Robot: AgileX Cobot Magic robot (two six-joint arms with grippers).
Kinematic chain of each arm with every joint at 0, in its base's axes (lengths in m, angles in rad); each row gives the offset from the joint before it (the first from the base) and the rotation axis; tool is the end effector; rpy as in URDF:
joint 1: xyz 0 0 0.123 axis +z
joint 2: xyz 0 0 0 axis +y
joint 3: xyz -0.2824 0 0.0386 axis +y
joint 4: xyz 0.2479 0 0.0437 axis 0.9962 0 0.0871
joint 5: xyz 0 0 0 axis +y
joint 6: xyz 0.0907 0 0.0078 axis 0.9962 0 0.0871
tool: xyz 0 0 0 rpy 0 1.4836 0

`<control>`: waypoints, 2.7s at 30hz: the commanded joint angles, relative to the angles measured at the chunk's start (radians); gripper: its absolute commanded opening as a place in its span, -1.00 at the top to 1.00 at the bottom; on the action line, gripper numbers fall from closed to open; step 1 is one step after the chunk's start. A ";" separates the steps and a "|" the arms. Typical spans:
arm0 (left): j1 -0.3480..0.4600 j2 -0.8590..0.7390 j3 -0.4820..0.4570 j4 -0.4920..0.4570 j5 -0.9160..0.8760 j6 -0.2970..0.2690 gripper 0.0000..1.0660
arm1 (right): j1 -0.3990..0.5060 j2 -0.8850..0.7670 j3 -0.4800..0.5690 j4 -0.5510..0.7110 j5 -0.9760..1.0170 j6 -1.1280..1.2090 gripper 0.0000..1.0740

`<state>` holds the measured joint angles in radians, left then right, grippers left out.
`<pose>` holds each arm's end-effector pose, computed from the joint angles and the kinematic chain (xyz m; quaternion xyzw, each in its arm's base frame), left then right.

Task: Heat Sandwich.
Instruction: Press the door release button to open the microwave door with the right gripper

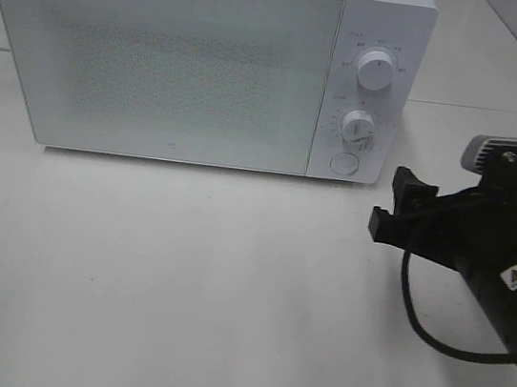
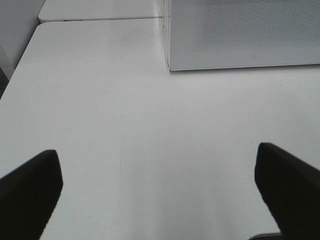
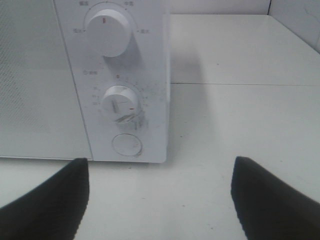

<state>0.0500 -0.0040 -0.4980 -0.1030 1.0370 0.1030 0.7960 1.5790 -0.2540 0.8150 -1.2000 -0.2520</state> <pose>-0.0041 -0.0083 0.2789 0.0238 0.8450 -0.0107 0.5341 0.1906 0.1065 0.1630 -0.0195 0.7526 0.0107 0.6581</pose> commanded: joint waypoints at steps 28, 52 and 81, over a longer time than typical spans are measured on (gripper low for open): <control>-0.008 -0.022 0.004 -0.002 -0.006 -0.002 -0.94 | 0.067 0.117 -0.092 0.011 0.025 0.640 -0.35; -0.008 -0.022 0.004 -0.002 -0.006 -0.002 -0.94 | 0.063 0.117 -0.092 0.073 0.034 1.569 0.97; -0.008 -0.022 0.004 -0.002 -0.006 -0.002 -0.94 | -0.152 0.325 -0.355 -0.153 0.267 1.595 0.99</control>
<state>0.0500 -0.0040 -0.4980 -0.1030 1.0370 0.1030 0.6560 1.8930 -0.5890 0.6890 -0.9490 1.3470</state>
